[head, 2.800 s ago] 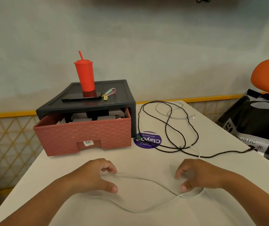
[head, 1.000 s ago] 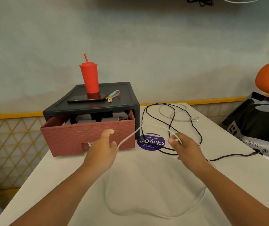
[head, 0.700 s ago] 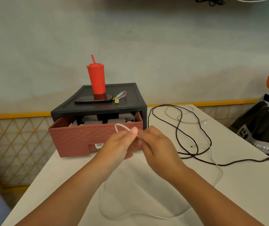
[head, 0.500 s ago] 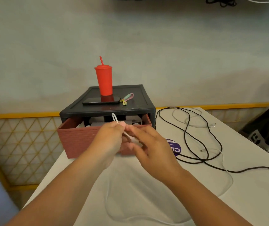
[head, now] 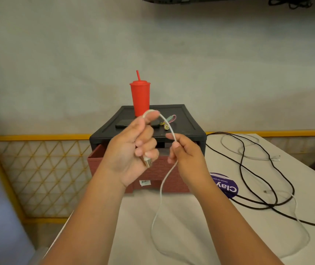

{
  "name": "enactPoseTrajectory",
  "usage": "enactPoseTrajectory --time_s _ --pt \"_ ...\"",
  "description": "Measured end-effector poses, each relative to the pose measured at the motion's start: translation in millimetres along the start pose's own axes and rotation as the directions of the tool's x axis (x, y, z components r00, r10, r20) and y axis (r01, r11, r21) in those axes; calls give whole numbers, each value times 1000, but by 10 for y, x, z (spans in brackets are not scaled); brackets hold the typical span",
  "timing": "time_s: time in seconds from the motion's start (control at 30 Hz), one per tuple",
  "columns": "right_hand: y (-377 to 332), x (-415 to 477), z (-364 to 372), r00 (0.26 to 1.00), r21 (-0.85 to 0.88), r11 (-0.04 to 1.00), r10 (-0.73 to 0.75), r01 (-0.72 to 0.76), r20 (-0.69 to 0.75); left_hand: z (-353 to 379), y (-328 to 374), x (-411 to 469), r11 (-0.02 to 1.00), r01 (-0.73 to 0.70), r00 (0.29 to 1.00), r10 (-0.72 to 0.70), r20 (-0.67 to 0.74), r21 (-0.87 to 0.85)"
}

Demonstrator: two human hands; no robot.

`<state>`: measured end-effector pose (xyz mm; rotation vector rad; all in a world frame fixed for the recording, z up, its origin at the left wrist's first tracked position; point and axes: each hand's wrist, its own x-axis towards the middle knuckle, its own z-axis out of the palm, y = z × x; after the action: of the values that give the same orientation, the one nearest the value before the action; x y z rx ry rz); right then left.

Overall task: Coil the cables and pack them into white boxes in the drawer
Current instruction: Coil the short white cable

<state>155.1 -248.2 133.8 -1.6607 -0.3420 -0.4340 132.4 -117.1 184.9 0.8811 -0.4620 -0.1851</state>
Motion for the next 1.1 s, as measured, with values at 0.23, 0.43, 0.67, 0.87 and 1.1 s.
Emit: enactPoseTrajectory --time_s 0.23,0.43,0.67,0.87,1.1 --pt "-74 16 85 956 -104 994 -4 36 293 -152 -163 -42 923 -316 945 286 -160 -218" --pt "-75 -93 83 877 -140 989 115 -55 467 -94 -205 -111 879 -473 869 456 -194 -55" --pt "-138 -108 0 830 -358 932 151 62 537 -250 -334 9 775 -505 821 568 -66 381" --pt "-305 -117 -152 883 -560 802 89 210 460 -367 -398 -44 479 -317 901 421 102 819" --pt "-392 -139 -425 952 -421 871 -147 253 269 -240 -407 -113 581 -223 973 178 145 783"
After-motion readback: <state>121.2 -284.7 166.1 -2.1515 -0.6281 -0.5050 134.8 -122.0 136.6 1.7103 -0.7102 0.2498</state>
